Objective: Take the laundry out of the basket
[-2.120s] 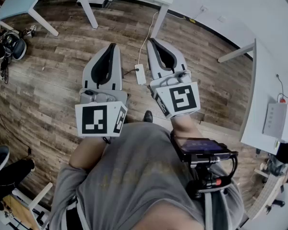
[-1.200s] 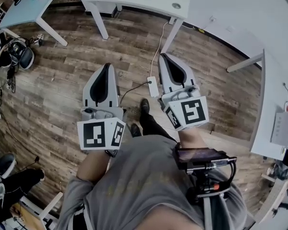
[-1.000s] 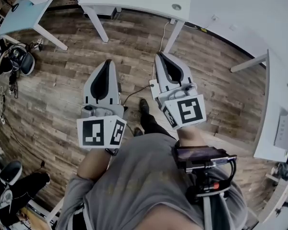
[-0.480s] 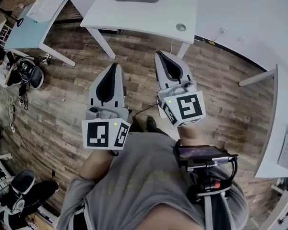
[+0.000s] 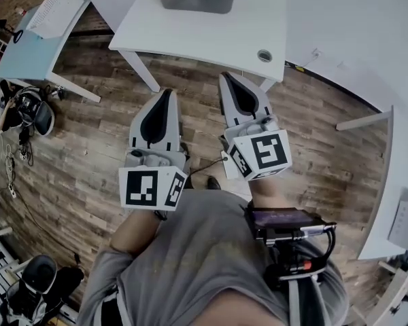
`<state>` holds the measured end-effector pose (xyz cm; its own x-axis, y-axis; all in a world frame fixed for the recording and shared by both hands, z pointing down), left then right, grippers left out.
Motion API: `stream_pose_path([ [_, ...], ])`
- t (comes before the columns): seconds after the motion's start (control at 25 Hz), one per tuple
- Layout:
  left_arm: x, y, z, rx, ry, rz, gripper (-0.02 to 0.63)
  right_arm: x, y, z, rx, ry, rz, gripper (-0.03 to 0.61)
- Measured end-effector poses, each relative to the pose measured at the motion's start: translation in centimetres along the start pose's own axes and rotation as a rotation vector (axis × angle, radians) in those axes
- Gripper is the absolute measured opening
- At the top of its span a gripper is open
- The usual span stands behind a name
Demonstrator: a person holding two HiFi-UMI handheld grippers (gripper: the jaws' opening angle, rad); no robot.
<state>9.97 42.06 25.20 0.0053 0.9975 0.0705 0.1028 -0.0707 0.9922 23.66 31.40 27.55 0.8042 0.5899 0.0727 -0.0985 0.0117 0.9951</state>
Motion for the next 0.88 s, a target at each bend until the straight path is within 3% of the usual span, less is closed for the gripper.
stream_pose_path([
  [0.52, -10.1, -0.4, -14.4, 0.029, 0.093, 0.006, 0.008, -15.7, 0.6, 0.2, 0.018, 0.113, 0.006, 0.008],
  [0.88, -13.6, 0.4, -17.1, 0.069, 0.174, 0.002, 0.008, -18.7, -0.5, 1.3, 0.068, 0.199, 0.018, 0.008],
])
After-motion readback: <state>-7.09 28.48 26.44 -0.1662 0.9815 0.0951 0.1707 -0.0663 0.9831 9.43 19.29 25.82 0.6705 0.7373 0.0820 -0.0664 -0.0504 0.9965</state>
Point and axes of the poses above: the fingertips, and each gripper's own axes: x backward along the fingers, z to its right, y out of its underside, the point moved 8 cm from there along x, backward along the fingers
